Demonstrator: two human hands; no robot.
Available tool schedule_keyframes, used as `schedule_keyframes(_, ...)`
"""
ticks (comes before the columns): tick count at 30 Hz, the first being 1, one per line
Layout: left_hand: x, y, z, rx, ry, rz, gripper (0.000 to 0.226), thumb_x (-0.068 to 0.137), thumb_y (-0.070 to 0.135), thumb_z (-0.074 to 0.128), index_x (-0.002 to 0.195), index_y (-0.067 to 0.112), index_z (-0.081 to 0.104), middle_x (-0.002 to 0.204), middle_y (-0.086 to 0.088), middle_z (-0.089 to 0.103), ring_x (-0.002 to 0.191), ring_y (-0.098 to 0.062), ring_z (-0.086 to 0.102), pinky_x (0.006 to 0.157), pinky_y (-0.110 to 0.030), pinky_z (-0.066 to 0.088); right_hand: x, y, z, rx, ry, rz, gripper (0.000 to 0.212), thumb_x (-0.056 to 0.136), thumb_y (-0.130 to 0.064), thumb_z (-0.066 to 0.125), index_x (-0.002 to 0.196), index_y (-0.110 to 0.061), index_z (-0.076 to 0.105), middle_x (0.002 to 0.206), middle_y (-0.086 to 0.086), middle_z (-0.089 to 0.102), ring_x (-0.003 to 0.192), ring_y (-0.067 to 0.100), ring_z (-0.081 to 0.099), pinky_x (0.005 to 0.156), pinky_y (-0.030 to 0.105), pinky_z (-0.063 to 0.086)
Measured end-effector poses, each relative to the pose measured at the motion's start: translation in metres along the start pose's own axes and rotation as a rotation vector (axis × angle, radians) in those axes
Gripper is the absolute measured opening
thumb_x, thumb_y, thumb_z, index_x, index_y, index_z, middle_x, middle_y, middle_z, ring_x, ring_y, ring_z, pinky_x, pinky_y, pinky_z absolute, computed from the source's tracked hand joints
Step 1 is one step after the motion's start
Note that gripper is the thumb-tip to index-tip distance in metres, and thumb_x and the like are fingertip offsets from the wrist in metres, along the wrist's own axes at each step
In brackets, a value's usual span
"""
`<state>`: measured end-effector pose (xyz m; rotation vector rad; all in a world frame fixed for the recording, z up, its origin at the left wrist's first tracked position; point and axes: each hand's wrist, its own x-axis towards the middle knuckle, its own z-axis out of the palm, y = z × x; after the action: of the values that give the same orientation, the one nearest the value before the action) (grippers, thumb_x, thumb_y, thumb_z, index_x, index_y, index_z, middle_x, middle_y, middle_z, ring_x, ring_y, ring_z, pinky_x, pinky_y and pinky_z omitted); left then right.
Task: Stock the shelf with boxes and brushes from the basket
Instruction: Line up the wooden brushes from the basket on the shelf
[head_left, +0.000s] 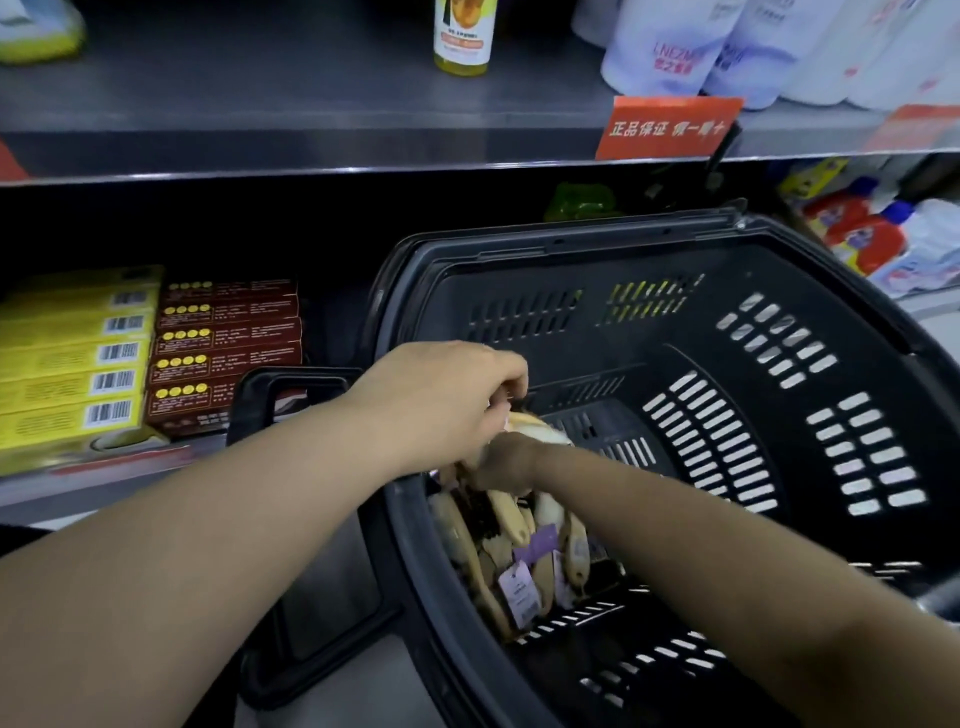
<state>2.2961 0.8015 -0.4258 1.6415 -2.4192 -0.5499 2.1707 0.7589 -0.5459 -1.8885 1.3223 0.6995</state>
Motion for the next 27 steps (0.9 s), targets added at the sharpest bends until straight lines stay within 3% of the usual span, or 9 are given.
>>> schedule_keyframes(4, -0.002, 0.006, -0.003, -0.187, 0.14, -0.054, 0.013, 0.093, 0.024, 0.046, 0.09, 0.026, 0.059, 0.08, 0.013, 0.062, 0.076, -0.003, 0.055, 0.067, -0.021, 0.046, -0.044, 0.025, -0.037, 0.537, -0.014, 0.109, 0.022, 0.096, -0.02, 0.042, 0.085, -0.004, 0.052, 0.062, 0.004, 0.057, 0.051, 0.01, 0.055, 0.043, 0.017, 0.045)
schedule_keyframes(8, -0.009, 0.017, -0.013, -0.364, 0.084, -0.101, 0.04, 0.099, 0.038, 0.031, 0.081, 0.022, 0.064, 0.072, 0.009, 0.066, 0.064, -0.001, 0.058, 0.062, -0.021, 0.045, -0.095, 0.036, -0.059, 1.269, 0.031, -0.093, 0.022, 0.096, -0.013, 0.036, 0.083, -0.002, 0.05, 0.055, 0.004, 0.055, 0.04, 0.01, 0.046, 0.036, 0.018, 0.039)
schedule_keyframes(10, -0.013, 0.022, -0.013, -0.477, 0.015, -0.158, 0.046, 0.099, 0.043, 0.028, 0.085, 0.02, 0.066, 0.073, 0.008, 0.068, 0.062, 0.0, 0.062, 0.064, -0.027, 0.053, -0.114, 0.033, -0.063, 1.444, -0.015, -0.234, 0.024, 0.099, -0.021, 0.037, 0.087, -0.004, 0.049, 0.056, 0.002, 0.051, 0.039, 0.007, 0.039, 0.035, 0.015, 0.033)
schedule_keyframes(14, -0.015, 0.023, -0.008, -0.632, -0.066, -0.269, 0.05, 0.096, 0.049, 0.03, 0.086, 0.012, 0.063, 0.088, -0.01, 0.069, 0.08, -0.025, 0.066, 0.08, -0.044, 0.053, -0.131, 0.01, -0.063, 1.487, -0.007, -0.388, 0.032, 0.098, -0.029, 0.039, 0.095, -0.003, 0.056, 0.068, 0.007, 0.056, 0.043, 0.008, 0.048, 0.037, 0.016, 0.04)
schedule_keyframes(16, -0.015, 0.023, -0.005, -0.806, -0.065, -0.33, 0.047, 0.095, 0.051, 0.034, 0.073, 0.015, 0.053, 0.072, 0.001, 0.061, 0.07, -0.016, 0.057, 0.073, -0.035, 0.046, -0.13, -0.004, -0.057, 1.439, 0.029, -0.424, 0.036, 0.099, -0.029, 0.039, 0.09, -0.001, 0.059, 0.065, 0.008, 0.061, 0.046, 0.011, 0.054, 0.042, 0.019, 0.046)
schedule_keyframes(19, -0.01, 0.026, -0.002, -1.128, 0.019, -0.422, 0.044, 0.096, 0.043, 0.043, 0.072, 0.008, 0.053, 0.049, 0.006, 0.053, 0.052, -0.009, 0.051, 0.066, -0.026, 0.04, -0.123, -0.014, -0.053, 1.404, 0.075, -0.447, 0.041, 0.1, -0.03, 0.039, 0.079, -0.005, 0.064, 0.062, 0.006, 0.064, 0.051, 0.012, 0.058, 0.047, 0.021, 0.049)
schedule_keyframes(22, -0.005, 0.026, -0.004, -1.275, 0.185, -0.509, 0.023, 0.095, 0.027, 0.052, 0.084, 0.011, 0.064, 0.071, 0.0, 0.07, 0.068, -0.012, 0.064, 0.072, -0.027, 0.051, -0.111, -0.013, -0.052, 1.356, 0.132, -0.476, 0.039, 0.1, -0.031, 0.039, 0.085, -0.009, 0.067, 0.071, 0.005, 0.068, 0.064, 0.014, 0.063, 0.059, 0.024, 0.054)
schedule_keyframes(25, 0.0, 0.022, -0.009, -1.33, 0.298, -0.56, 0.017, 0.096, 0.017, 0.046, 0.091, 0.017, 0.062, 0.094, 0.0, 0.07, 0.087, -0.01, 0.066, 0.083, -0.027, 0.051, -0.086, -0.003, -0.04, 1.133, 0.141, -0.348, 0.036, 0.101, -0.029, 0.037, 0.087, -0.01, 0.065, 0.076, 0.005, 0.068, 0.067, 0.014, 0.063, 0.064, 0.022, 0.053)
schedule_keyframes(27, 0.001, 0.02, -0.012, -1.368, 0.285, -0.557, 0.018, 0.099, 0.017, 0.042, 0.09, 0.015, 0.058, 0.08, 0.001, 0.069, 0.072, -0.008, 0.067, 0.076, -0.029, 0.055, -0.065, 0.003, -0.027, 0.738, 0.128, -0.212, 0.027, 0.099, -0.024, 0.043, 0.098, -0.007, 0.064, 0.088, 0.008, 0.067, 0.075, 0.015, 0.061, 0.07, 0.025, 0.053)
